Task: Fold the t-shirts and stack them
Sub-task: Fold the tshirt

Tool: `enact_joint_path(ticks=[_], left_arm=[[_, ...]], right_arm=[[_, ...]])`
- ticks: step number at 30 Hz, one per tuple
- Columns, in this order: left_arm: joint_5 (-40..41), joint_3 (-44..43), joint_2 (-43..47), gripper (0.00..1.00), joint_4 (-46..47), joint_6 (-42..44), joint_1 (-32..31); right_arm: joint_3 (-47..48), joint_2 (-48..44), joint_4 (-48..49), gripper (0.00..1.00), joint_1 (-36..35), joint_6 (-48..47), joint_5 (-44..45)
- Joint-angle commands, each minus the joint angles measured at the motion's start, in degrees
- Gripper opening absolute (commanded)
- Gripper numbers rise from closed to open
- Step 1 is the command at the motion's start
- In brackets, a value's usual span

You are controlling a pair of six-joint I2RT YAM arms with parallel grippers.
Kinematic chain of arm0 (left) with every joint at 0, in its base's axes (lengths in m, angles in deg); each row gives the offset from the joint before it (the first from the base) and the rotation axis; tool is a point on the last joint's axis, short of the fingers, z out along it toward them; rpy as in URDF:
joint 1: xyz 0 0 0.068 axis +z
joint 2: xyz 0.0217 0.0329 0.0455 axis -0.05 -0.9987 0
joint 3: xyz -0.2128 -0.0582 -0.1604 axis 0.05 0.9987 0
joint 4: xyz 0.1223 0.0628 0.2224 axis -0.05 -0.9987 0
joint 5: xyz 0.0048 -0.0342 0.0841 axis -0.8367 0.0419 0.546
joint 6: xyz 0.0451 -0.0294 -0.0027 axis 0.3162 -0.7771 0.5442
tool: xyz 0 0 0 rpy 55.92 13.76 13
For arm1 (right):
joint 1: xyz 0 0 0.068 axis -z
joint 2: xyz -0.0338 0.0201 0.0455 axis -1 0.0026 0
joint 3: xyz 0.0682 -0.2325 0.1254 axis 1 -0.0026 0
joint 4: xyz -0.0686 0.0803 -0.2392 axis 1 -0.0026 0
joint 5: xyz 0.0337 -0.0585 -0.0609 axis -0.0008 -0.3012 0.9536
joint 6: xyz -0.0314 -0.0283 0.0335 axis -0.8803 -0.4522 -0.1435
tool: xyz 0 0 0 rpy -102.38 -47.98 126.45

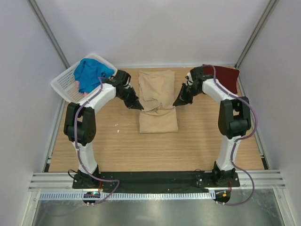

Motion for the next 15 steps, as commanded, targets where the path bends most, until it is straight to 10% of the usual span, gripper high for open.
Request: enact_joint_path(ticks=[1,15], left_arm=[[-3.48,-4.11,-1.15,0.0,-2.74,1.92,3.32],[-5.68,-13.61,-12.67,0.0,-2.48,1.57,4.65]], right_arm=[[6.81,3.16,-3.27,0.01,0.56,-2.29,-2.69],[12.62,10.55,-1.69,0.01,1.97,-0.01,-3.84]])
